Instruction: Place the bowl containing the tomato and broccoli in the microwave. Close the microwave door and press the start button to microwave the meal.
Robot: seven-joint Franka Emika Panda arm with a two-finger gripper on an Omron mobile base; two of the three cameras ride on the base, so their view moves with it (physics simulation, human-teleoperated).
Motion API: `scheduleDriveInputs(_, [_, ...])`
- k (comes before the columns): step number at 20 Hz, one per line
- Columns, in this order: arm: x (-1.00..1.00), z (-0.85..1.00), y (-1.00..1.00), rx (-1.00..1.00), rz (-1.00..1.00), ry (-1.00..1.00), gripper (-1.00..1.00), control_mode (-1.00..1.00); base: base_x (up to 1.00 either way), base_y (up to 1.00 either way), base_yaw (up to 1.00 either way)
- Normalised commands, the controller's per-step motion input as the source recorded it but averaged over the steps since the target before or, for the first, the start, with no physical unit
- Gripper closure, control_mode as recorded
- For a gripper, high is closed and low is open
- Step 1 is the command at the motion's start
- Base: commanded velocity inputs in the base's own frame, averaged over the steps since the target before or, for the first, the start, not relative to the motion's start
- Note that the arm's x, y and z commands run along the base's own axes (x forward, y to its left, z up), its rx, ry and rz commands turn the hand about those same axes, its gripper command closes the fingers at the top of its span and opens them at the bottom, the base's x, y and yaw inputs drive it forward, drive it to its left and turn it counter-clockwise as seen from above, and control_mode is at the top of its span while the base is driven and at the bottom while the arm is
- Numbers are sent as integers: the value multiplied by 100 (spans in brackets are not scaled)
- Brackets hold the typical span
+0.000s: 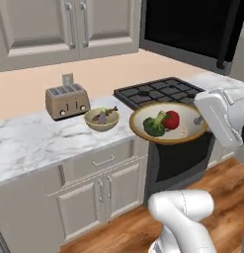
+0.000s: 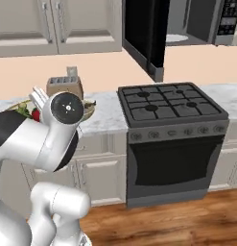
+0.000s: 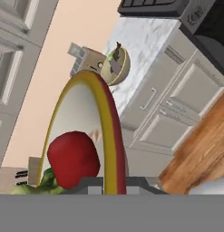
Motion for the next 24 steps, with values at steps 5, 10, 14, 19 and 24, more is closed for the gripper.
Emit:
scheduleDriveInputs(5, [0, 0, 0, 0, 0, 0, 100, 100, 5, -47, -67])
scheduleDriveInputs(10, [0, 0, 0, 0, 0, 0, 100, 100, 29, -51, -66])
scheduleDriveInputs(14, [0, 0, 0, 0, 0, 0, 100, 100, 34, -57, -61])
scheduleDriveInputs(19, [0, 0, 0, 0, 0, 0, 100, 100, 56, -33, -51])
scheduleDriveInputs(24, [0, 0, 0, 0, 0, 0, 100, 100, 82, -7, -26])
